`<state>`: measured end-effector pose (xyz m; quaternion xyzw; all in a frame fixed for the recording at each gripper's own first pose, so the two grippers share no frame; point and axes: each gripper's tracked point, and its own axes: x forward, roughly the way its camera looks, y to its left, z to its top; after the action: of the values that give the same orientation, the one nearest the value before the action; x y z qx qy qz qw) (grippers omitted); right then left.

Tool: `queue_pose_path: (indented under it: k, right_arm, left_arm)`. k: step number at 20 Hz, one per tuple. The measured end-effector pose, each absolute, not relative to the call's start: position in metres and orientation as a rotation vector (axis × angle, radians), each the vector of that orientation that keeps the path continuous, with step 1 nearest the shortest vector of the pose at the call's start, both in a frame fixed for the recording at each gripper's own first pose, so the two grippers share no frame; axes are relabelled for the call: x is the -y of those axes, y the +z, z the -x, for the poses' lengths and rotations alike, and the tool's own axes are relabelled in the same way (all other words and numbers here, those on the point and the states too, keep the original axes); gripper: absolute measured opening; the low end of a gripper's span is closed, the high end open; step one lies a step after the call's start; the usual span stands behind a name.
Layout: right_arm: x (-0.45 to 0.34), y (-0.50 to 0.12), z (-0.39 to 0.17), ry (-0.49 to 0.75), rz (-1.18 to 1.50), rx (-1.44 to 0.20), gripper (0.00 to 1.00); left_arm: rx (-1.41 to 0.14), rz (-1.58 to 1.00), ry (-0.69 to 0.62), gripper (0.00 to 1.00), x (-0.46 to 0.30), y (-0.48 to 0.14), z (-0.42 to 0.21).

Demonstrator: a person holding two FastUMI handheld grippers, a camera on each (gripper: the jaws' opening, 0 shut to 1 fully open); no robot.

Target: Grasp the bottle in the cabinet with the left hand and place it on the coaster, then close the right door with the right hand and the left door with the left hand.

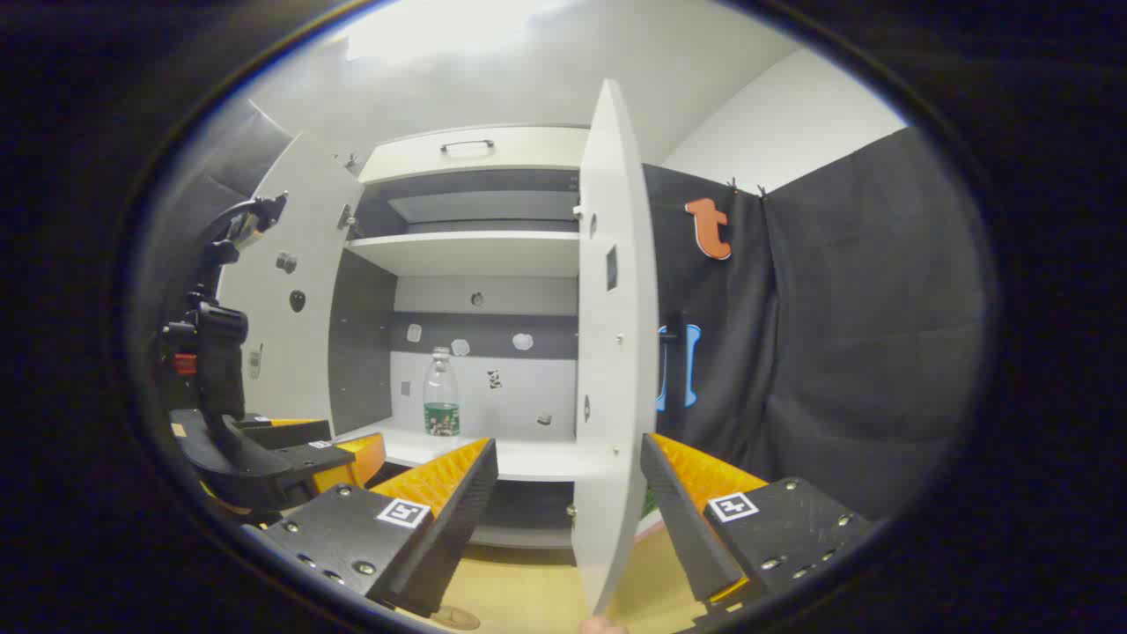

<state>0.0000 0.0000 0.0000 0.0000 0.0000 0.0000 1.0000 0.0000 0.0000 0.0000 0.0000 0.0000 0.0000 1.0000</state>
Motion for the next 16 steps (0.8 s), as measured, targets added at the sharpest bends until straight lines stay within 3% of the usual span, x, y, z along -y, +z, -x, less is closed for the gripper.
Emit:
queue_pose_path:
  k: [1, 2, 14, 15, 16]
  right_arm:
    - [-0.009, 0.001, -0.001, 0.003, 0.009, 0.003, 0.95]
    - [-0.017, 0.001, -0.003, 0.007, 0.016, 0.002, 0.99]
    - [-0.052, 0.018, -0.033, 0.086, -0.016, -0.001, 0.95]
    - [-0.051, 0.020, -0.033, 0.087, -0.012, 0.004, 0.99]
    - [-0.051, 0.021, -0.034, 0.087, -0.011, 0.007, 0.95]
  left_arm:
    - [0.001, -0.002, 0.005, 0.97, -0.008, 0.001, -0.002]
    - [-0.007, 0.001, 0.011, 0.96, -0.015, 0.001, -0.003]
    - [-0.002, 0.047, 0.010, 0.96, -0.021, 0.028, 0.011]
    - [0.002, 0.044, 0.011, 0.96, -0.021, 0.029, 0.011]
    - [0.010, 0.041, 0.010, 0.97, -0.020, 0.032, 0.010]
